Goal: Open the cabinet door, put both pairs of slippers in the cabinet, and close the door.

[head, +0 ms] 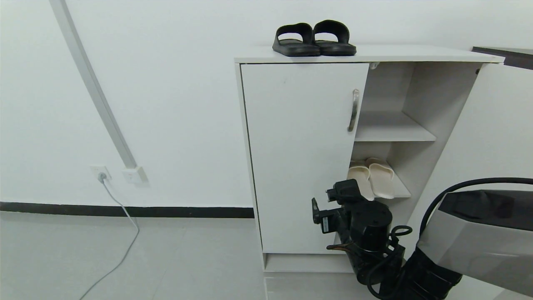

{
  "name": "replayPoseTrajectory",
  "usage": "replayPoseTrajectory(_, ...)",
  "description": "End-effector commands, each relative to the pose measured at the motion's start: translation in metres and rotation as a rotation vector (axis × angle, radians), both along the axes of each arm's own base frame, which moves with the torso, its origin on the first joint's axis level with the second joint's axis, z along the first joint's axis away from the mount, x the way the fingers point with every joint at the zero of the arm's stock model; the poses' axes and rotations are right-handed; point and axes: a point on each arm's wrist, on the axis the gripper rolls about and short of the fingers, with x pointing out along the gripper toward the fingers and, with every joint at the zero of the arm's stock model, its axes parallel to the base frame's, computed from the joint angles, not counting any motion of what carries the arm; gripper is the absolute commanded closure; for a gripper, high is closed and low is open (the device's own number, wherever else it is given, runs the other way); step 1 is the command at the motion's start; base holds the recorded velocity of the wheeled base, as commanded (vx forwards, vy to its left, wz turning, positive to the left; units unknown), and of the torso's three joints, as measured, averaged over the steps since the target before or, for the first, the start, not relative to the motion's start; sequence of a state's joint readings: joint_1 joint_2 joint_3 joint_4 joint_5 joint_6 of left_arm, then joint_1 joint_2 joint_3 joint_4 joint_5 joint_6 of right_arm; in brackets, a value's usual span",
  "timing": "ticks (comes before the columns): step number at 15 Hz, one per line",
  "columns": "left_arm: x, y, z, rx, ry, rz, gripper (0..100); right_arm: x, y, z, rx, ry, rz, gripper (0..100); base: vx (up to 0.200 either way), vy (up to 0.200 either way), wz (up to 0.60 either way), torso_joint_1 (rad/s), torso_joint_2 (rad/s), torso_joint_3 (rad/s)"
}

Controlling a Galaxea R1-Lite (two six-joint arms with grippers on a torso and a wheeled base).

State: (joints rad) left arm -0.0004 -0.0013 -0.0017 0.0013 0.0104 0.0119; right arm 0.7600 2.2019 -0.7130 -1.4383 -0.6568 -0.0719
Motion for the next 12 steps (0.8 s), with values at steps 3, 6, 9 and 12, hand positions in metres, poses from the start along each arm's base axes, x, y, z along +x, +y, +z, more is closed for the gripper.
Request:
replayPoseTrajectory(3,0.0001,0.0000,0.0000,0.000,0.002,0.001,100,0.0003,0.0008,-0.0034,-0.005,0.006,0.003,0,0.000,0.000,0.00,0.000,0.00,0.000)
replayPoseTrajectory(6,0.0001,0.0000,0.0000,0.000,0.002,0.001,100,0.0005,0.0011,-0.0030,-0.002,0.004,0.007,0,0.000,0.000,0.00,0.000,0.00,0.000)
replayPoseTrajectory(9,0.0001,0.0000,0.0000,0.000,0.002,0.001,100,0.0003,0.0017,-0.0027,-0.002,0.002,0.010,0,0.000,0.000,0.00,0.000,0.00,0.000)
replayPoseTrajectory(12,0.0001,0.0000,0.0000,0.000,0.002,0.001,100,0.0002,0.0024,-0.0030,-0.002,0.002,0.012,0,0.000,0.000,0.00,0.000,0.00,0.000)
